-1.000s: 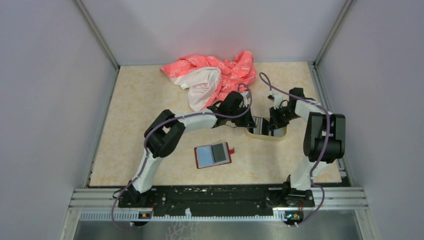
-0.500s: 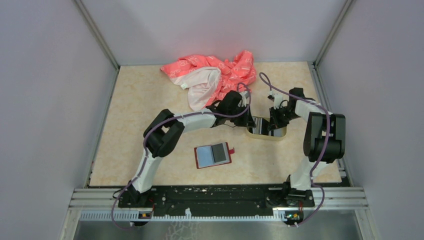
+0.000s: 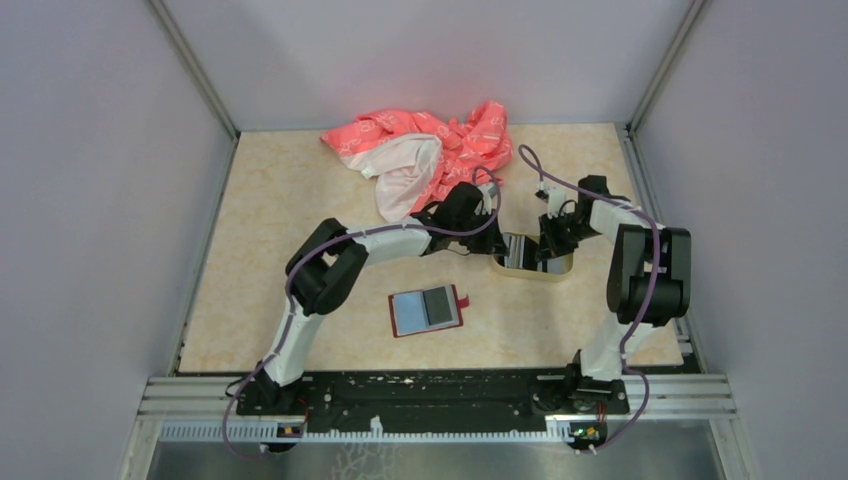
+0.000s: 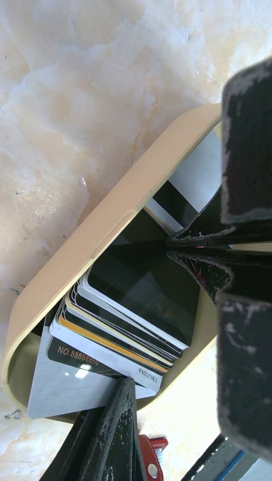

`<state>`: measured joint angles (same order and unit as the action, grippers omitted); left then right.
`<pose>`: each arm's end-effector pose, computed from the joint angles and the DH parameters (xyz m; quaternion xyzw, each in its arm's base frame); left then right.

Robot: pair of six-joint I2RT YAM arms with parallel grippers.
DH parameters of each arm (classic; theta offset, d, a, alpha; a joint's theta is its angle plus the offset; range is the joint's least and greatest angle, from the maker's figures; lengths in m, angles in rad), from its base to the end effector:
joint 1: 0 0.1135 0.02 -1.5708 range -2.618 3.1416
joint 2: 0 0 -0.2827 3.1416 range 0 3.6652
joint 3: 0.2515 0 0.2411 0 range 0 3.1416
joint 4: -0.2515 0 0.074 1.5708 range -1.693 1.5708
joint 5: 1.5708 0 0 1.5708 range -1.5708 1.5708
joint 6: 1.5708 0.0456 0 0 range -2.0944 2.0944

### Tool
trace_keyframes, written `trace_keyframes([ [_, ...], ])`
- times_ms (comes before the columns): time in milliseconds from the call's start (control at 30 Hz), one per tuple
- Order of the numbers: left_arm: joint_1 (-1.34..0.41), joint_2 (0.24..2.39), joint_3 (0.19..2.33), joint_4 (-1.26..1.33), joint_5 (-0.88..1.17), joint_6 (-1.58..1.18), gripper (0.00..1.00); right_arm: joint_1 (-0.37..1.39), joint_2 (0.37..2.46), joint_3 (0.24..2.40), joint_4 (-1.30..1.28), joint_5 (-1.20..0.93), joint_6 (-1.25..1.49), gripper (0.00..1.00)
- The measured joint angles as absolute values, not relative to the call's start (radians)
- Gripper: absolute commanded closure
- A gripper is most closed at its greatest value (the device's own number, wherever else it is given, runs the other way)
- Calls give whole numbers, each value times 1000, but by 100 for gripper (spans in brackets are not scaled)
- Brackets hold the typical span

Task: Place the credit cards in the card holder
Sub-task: Pick up the credit card from the storage box.

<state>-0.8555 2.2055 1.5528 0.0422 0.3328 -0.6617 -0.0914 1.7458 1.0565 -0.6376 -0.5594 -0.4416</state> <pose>0.3203 -0.3914 0.1799 0.1608 0.8632 -0.4200 0.2296 0.3157 -0.0046 0.1804 -0.1993 0.9336 0.2335 0.1850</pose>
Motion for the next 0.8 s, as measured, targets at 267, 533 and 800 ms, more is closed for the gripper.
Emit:
trace_keyframes([
  [267,-854,2186,1532,45,318,-662,89,-91,1746,1056,-638,-559,-442,98],
  [533,-844,2169,1526,46,319,-660,83,-91,1746,1056,-638,-559,-442,98],
  [800,-835,2169,1525,46,331,-660,82,-92,1746,1056,-641,-559,-442,99],
])
